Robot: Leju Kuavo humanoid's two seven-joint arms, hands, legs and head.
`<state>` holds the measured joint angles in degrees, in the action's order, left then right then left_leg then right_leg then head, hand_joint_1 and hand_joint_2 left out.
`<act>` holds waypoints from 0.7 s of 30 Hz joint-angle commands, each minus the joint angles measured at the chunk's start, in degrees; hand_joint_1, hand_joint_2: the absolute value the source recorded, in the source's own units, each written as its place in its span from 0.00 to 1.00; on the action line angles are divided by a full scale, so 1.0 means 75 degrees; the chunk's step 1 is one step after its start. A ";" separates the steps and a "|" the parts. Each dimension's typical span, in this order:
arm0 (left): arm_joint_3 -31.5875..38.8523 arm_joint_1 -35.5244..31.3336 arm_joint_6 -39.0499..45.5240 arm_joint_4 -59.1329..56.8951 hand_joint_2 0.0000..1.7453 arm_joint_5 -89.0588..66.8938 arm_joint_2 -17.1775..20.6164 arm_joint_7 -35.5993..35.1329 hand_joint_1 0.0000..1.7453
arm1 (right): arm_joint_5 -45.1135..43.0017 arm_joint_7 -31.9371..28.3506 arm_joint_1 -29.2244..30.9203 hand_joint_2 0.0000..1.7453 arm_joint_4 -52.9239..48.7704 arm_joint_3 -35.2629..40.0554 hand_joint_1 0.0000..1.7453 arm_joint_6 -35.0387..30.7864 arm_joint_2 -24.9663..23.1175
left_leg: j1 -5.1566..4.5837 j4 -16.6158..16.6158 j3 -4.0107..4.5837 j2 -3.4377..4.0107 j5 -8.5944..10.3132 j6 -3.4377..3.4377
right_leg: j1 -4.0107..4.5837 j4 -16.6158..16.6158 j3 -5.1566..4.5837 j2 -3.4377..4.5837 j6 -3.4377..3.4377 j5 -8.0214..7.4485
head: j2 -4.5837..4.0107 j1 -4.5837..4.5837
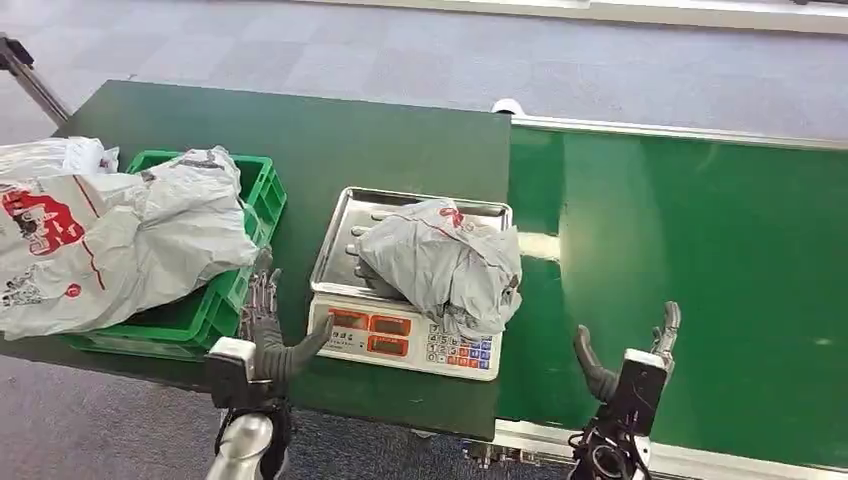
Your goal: Moved the parcel from conveyor to table for the left to box.
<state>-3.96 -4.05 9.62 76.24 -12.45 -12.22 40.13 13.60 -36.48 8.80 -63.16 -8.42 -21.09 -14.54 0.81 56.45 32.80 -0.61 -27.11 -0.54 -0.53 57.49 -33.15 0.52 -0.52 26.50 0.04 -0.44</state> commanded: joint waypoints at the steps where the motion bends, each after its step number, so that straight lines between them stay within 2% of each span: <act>1: 0.0014 -0.1638 0.0401 -0.1703 1.00 -0.2226 0.0280 -0.0045 0.00 | 0.0646 -0.0117 0.0352 1.00 0.0716 -0.0490 0.00 -0.0136 -0.0238 | -0.0003 -0.0007 -0.0008 -0.0008 0.0006 0.0001 | -0.0001 -0.0004 0.0011 -0.0014 0.0003 -0.0001 | 0.0000 -0.0003; 7: 0.0106 -0.2302 0.0296 -0.2023 1.00 -0.2489 0.0592 -0.0020 0.00 | 0.0667 -0.0148 0.0321 1.00 0.0674 -0.0465 0.00 -0.0066 -0.0237 | 0.0002 -0.0007 -0.0010 0.0001 0.0005 0.0000 | 0.0004 -0.0006 0.0012 -0.0008 0.0005 -0.0003 | 0.0000 0.0000; 10: -0.0147 -0.2972 -0.0027 -0.2628 1.00 -0.2887 0.0860 -0.0084 0.00 | 0.0586 -0.0236 0.0302 1.00 0.0650 -0.0493 0.00 0.0108 -0.0219 | 0.0001 -0.0004 -0.0006 -0.0006 0.0005 0.0000 | 0.0002 -0.0003 0.0010 -0.0013 0.0003 -0.0001 | 0.0000 -0.0003; 16: -0.0485 -0.4360 -0.0087 -0.4205 1.00 -0.3592 0.1063 -0.0572 0.00 | 0.0630 -0.0269 0.0040 1.00 0.0303 -0.0616 0.00 0.0227 -0.0261 | 0.0001 -0.0008 -0.0011 -0.0016 0.0011 0.0002 | 0.0004 -0.0007 0.0020 -0.0029 0.0005 -0.0002 | 0.0000 0.0000; 21: -0.0855 -0.4960 -0.0326 -0.4766 1.00 -0.3987 0.1158 -0.0841 0.00 | 0.0715 -0.0245 -0.0047 1.00 0.0233 -0.0647 0.00 0.0280 -0.0261 | 0.0001 0.0002 -0.0002 -0.0010 0.0007 0.0002 | 0.0003 0.0001 0.0006 -0.0017 0.0001 -0.0001 | 0.0000 0.0000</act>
<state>-5.22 -30.82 8.88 54.72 -39.71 -6.45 35.89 18.56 -38.42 8.89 -61.33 -10.86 -19.63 -16.19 0.81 56.46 32.78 -0.59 -27.07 -0.54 -0.53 57.51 -33.15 0.54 -0.53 26.47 0.04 -0.44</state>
